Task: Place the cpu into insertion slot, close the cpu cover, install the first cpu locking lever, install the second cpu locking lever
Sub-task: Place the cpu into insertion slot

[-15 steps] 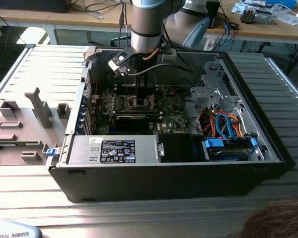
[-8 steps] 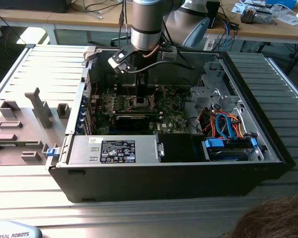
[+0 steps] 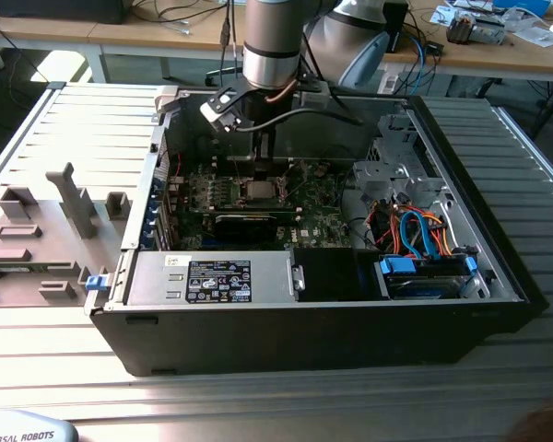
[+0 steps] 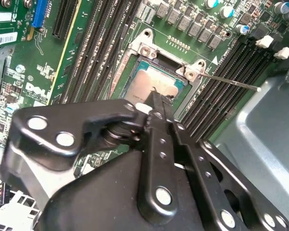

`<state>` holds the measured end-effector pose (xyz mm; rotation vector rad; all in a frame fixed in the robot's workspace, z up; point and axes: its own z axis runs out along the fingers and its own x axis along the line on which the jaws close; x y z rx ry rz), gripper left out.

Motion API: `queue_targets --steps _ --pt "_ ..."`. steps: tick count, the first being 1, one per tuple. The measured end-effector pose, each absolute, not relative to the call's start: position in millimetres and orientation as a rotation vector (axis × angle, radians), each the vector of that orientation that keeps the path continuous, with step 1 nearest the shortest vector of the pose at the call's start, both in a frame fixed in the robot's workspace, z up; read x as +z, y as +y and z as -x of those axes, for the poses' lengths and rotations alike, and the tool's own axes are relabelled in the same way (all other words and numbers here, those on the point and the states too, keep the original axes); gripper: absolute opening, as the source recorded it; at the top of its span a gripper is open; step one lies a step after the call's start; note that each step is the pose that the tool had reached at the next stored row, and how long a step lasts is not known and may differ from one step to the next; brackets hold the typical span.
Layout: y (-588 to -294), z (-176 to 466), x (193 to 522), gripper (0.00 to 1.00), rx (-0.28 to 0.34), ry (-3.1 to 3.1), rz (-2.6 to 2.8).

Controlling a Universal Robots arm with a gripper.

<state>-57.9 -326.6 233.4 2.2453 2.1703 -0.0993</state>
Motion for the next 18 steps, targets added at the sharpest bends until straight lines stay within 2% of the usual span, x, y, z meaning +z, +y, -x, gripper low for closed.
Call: queue_targets --steps 1,2,18 --pt "-326.7 57.8 233.9 0.11 -0.099 2.170 -2.245" --pt "-326.6 57.8 234.7 0.11 -0.099 2.170 -2.245" --pt "-326.8 57.7 240.1 0.11 -0.092 2.175 -2.248"
